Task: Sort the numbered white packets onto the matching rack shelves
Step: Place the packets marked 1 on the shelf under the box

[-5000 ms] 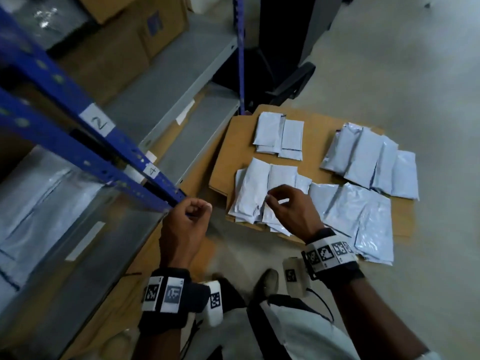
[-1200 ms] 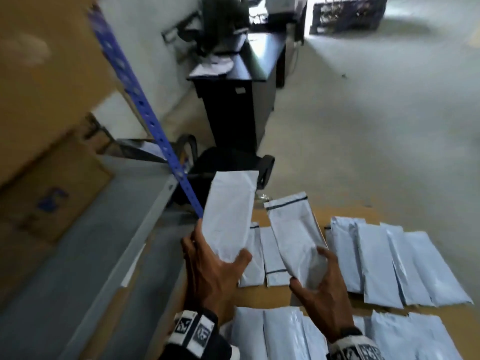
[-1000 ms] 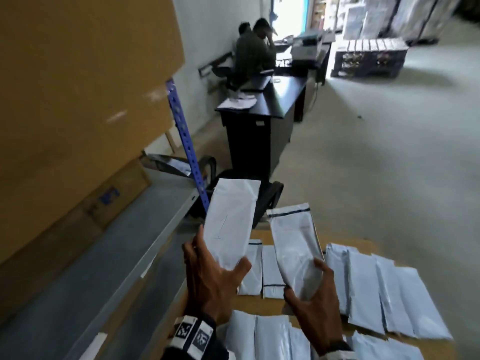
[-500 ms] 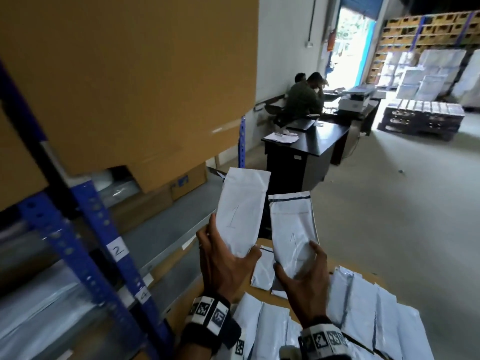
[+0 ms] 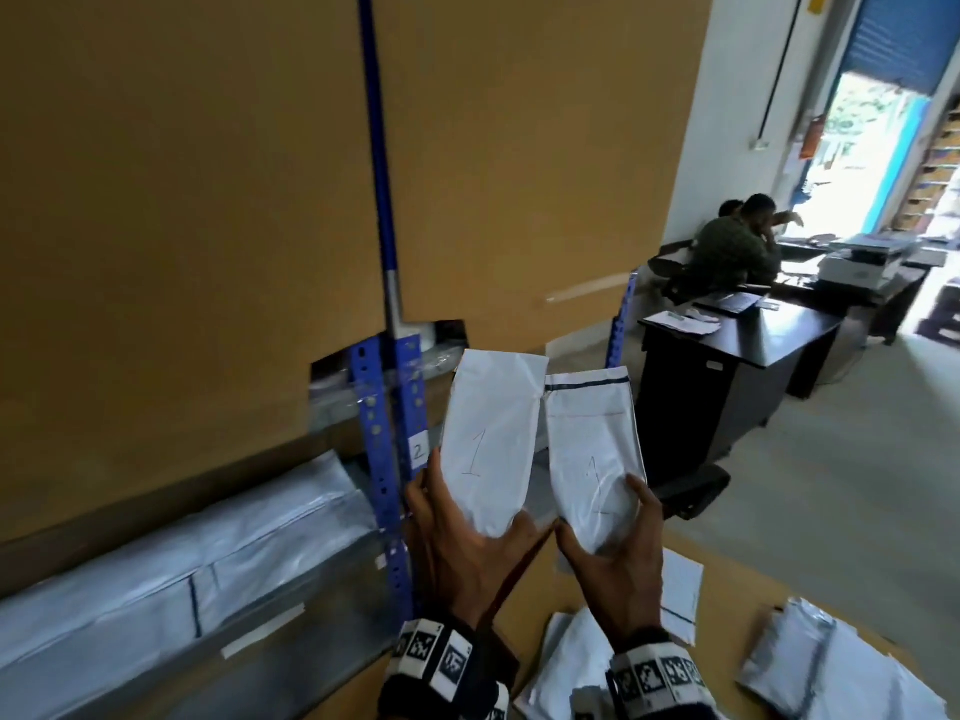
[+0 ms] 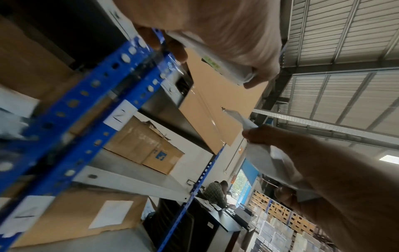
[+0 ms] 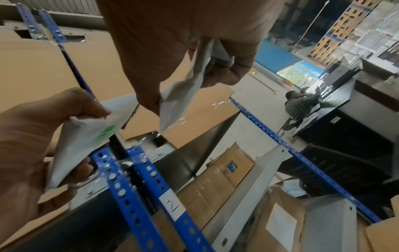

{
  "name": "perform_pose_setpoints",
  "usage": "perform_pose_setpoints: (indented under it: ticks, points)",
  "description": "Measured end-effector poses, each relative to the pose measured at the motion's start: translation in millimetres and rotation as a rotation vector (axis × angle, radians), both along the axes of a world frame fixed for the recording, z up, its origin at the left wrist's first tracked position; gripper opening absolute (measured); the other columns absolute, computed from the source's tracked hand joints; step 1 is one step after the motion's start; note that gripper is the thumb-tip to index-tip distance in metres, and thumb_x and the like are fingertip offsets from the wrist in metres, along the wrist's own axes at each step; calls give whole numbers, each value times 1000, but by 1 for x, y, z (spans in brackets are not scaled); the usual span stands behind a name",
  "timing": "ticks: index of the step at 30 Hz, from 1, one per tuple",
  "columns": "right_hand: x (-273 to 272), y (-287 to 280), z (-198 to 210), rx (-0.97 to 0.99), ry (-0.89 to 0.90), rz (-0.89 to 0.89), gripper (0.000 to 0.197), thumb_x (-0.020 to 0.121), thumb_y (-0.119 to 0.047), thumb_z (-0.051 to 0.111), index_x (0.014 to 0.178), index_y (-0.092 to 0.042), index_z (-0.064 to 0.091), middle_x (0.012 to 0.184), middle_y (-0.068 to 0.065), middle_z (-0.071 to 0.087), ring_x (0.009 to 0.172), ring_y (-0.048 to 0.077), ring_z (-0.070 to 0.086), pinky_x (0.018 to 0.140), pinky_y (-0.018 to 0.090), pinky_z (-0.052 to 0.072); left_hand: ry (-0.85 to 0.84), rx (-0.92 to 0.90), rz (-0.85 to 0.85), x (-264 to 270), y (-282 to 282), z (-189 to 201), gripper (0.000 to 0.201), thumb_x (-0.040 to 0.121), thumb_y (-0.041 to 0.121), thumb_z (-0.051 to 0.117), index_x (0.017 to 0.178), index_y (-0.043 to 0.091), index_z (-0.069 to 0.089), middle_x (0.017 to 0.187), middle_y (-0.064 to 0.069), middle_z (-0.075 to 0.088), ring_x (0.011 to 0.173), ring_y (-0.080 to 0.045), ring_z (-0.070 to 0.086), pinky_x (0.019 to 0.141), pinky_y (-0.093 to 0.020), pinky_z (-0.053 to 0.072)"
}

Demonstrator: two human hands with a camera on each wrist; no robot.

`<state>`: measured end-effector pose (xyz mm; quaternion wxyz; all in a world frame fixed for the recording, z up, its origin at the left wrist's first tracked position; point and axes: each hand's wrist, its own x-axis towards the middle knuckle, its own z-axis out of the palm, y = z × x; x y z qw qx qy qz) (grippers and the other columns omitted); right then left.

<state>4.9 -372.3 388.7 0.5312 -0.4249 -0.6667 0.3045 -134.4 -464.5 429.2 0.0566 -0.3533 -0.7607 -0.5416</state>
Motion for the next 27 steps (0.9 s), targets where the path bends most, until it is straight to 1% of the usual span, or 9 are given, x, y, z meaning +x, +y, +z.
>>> perform_pose_setpoints:
  ticks: [4, 5, 8, 9, 12, 14, 16, 19, 27]
  points:
    - [-42, -44, 1, -23, 23, 47, 93, 71, -30, 92, 145, -25, 37, 140, -12, 42, 124, 1, 38, 103, 29, 37, 28, -46, 11, -38, -63, -8, 116, 52, 61, 75, 152, 23, 29, 131, -1, 36, 113, -26, 47, 93, -47, 48]
    - [-52, -58, -1, -26, 30, 52, 93, 71, -29, 92, 145, -23, 37, 140, -11, 42, 122, -1, 37, 102, 25, 37, 29, -65, 15, -47, -81, -11, 117, 52, 63, 73, 152, 23, 28, 130, -1, 36, 112, -26, 47, 93, -47, 48]
    - [-83, -101, -8, -41, 47, 76, 91, 71, -21, 93, 144, -17, 38, 135, -10, 42, 112, -9, 35, 89, -1, 31, 28, -125, 32, -74, -136, -22, 119, 51, 69, 70, 153, 27, 24, 129, 1, 34, 113, -27, 46, 93, -49, 47]
    - [-93, -115, -10, -44, 47, 90, 91, 71, -21, 93, 144, -18, 38, 136, -11, 42, 113, -9, 36, 89, -4, 30, 29, -141, 40, -81, -153, -25, 120, 51, 70, 70, 153, 28, 24, 130, 1, 34, 114, -27, 46, 94, -49, 46]
    - [-120, -156, -24, -44, 21, 109, 91, 72, -25, 92, 145, -19, 37, 143, -6, 45, 128, 6, 42, 102, 9, 32, 3, -169, 73, -102, -201, -34, 116, 51, 70, 70, 151, 31, 26, 133, 0, 35, 116, -28, 46, 95, -49, 47]
    - [-137, -181, -32, -50, 5, 121, 91, 71, -23, 93, 144, -14, 39, 145, 4, 47, 132, 18, 44, 102, 11, 33, -20, -189, 101, -116, -230, -40, 114, 51, 67, 73, 150, 32, 27, 133, 1, 35, 114, -28, 47, 92, -52, 48]
    - [-153, -205, -39, -81, -28, 135, 93, 69, -23, 94, 143, -11, 41, 144, 9, 49, 131, 24, 46, 99, 21, 37, 5, -224, 134, -131, -256, -50, 114, 50, 64, 77, 148, 31, 28, 129, 3, 35, 112, -24, 46, 92, -50, 48]
    - [-175, -233, -51, -160, -47, 199, 93, 70, -28, 93, 144, -13, 39, 145, 9, 47, 133, 28, 46, 102, 30, 39, -29, -275, 154, -154, -293, -67, 114, 52, 63, 78, 149, 32, 26, 130, 6, 35, 115, -23, 46, 98, -46, 43]
    - [-237, -243, -69, -281, -153, 272, 87, 73, -33, 91, 142, -19, 40, 147, 7, 45, 134, 29, 45, 110, 43, 41, -166, -379, 233, -207, -334, -97, 113, 51, 64, 73, 146, 42, 16, 126, 15, 26, 123, -20, 39, 103, -51, 41]
